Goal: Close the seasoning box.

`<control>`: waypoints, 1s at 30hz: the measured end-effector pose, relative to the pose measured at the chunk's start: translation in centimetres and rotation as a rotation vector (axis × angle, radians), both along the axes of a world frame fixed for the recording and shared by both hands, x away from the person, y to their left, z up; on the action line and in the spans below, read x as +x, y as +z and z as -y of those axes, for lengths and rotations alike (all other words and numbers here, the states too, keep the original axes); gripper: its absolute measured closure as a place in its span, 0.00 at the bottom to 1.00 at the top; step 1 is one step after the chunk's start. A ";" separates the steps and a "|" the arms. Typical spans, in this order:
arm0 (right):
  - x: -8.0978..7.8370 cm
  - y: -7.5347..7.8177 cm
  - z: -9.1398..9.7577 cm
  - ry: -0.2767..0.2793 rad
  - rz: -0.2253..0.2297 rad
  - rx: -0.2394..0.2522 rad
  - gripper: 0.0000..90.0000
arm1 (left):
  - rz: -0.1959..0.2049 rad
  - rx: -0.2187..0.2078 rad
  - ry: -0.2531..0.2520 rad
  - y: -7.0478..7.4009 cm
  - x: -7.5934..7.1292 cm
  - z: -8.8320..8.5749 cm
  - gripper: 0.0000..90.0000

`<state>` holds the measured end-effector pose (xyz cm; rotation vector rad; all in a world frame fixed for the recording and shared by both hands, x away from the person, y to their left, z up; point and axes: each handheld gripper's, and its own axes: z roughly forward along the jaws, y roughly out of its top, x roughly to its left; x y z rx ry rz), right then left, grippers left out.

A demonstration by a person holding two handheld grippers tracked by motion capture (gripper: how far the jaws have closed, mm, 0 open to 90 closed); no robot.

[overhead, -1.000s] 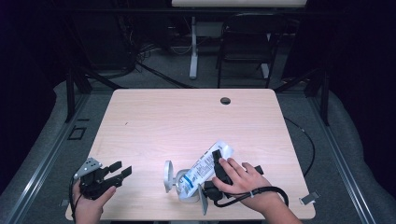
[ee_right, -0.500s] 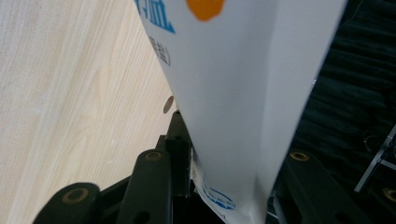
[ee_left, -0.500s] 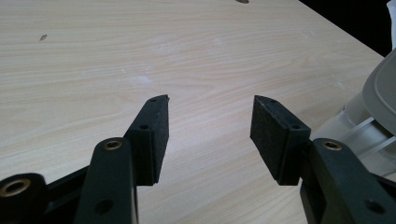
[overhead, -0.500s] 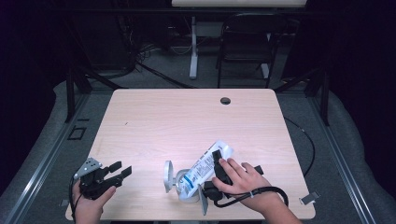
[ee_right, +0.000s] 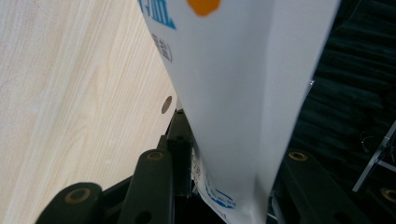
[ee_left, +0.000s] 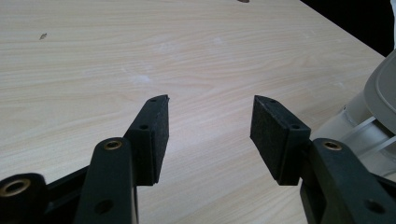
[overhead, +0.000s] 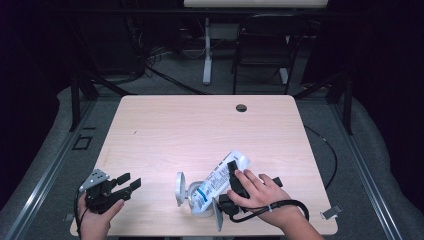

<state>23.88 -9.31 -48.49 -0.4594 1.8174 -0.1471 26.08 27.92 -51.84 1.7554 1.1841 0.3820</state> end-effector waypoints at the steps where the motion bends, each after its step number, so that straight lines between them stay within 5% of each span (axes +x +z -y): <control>1: 0.0 0.0 0.0 -0.002 0.001 0.002 0.75 | 0.000 -0.001 0.001 0.0 0.0 0.0 0.53; 30: -0.2 0.2 -0.1 0.007 0.009 0.006 0.77 | -0.001 0.000 0.001 0.0 0.0 0.0 0.53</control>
